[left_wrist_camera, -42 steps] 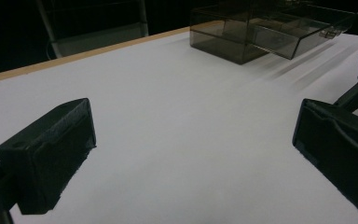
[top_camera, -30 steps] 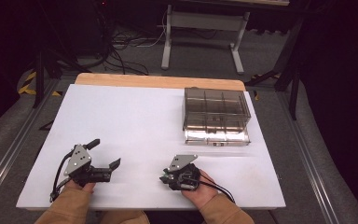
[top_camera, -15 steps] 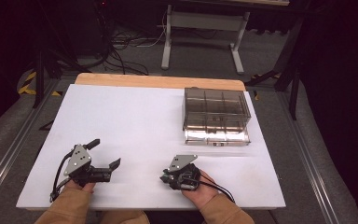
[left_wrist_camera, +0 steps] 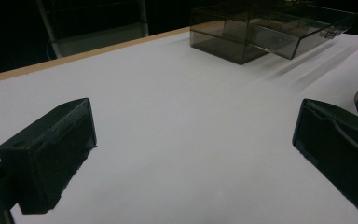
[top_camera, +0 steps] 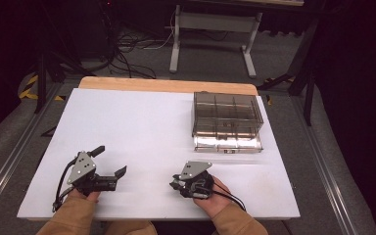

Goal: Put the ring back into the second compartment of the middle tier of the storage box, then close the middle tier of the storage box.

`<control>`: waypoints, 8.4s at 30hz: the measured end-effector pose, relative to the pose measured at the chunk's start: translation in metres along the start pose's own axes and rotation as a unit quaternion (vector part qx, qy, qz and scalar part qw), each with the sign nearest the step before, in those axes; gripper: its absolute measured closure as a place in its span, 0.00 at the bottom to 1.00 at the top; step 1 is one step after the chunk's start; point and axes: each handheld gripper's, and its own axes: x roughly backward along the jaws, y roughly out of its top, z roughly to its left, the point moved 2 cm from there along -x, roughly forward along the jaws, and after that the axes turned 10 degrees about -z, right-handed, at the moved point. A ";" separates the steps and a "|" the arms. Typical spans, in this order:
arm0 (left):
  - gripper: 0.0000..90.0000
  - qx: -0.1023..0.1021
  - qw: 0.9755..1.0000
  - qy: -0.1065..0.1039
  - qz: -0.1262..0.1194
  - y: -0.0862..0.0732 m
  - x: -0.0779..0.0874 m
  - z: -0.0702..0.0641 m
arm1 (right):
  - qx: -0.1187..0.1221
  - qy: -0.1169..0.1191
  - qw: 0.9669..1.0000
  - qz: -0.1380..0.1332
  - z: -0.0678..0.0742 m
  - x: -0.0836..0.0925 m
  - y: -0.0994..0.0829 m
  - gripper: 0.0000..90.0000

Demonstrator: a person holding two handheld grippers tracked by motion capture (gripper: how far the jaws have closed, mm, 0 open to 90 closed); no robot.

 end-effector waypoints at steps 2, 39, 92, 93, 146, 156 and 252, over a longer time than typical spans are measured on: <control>0.00 -0.002 1.000 0.000 0.003 0.000 0.000 0.000 | 0.000 -0.002 1.000 -0.007 -0.001 0.004 0.002 0.78; 0.00 0.000 1.000 0.001 0.001 0.000 0.000 0.000 | -0.003 -0.041 0.999 0.000 -0.026 0.032 0.012 0.78; 0.00 0.001 1.000 0.002 0.003 0.000 0.000 0.000 | -0.032 -0.128 0.991 0.013 -0.094 0.080 0.023 0.78; 0.00 0.001 1.000 0.002 0.003 0.000 0.000 0.000 | -0.033 -0.129 0.991 0.013 -0.096 0.081 0.023 0.78; 0.00 0.001 1.000 0.001 0.002 0.000 0.000 0.000 | -0.116 -0.209 0.968 0.075 -0.160 0.089 0.001 0.78; 0.00 0.001 1.000 0.001 0.002 0.000 0.000 0.000 | -0.127 -0.212 0.965 0.083 -0.166 0.089 -0.008 0.77; 0.00 0.002 1.000 0.002 0.003 0.000 -0.002 0.001 | -0.072 -0.124 0.984 0.108 -0.135 0.114 -0.004 1.00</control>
